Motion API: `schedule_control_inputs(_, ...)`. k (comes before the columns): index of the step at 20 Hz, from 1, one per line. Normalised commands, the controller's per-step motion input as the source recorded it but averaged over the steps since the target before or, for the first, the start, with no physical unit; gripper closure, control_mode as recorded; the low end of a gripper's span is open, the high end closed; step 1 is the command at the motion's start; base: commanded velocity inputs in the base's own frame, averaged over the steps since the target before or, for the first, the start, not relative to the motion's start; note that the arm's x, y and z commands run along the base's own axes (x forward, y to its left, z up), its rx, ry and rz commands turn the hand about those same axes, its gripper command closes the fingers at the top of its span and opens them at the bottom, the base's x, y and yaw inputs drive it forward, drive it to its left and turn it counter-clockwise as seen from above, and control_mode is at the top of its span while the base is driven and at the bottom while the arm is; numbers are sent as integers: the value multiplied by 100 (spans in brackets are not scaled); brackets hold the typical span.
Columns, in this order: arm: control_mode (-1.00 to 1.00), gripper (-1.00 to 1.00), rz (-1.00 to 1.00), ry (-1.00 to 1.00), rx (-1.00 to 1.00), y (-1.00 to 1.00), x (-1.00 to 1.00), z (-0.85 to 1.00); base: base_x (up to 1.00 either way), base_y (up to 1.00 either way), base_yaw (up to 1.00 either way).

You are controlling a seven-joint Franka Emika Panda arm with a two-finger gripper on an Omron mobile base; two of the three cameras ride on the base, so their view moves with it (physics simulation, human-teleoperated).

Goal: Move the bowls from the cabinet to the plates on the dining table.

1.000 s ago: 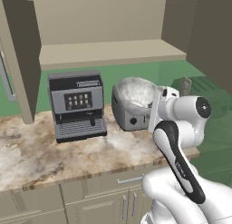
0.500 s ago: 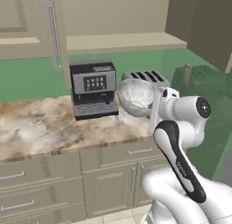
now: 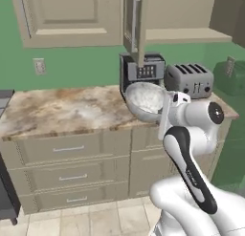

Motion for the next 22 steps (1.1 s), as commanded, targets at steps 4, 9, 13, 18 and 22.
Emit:
schedule_control_inputs(4,100,100,0,0,0,0,0,0,-6,90,41)
schedule_control_inputs(9,100,100,0,0,0,0,0,0,0,94,46)
schedule_control_inputs(13,100,100,0,0,0,0,0,0,0,100,37)
schedule_control_inputs(18,100,100,0,0,0,0,0,0,4,100,31)
schedule_control_inputs(22,100,100,0,0,0,0,0,0,5,100,33)
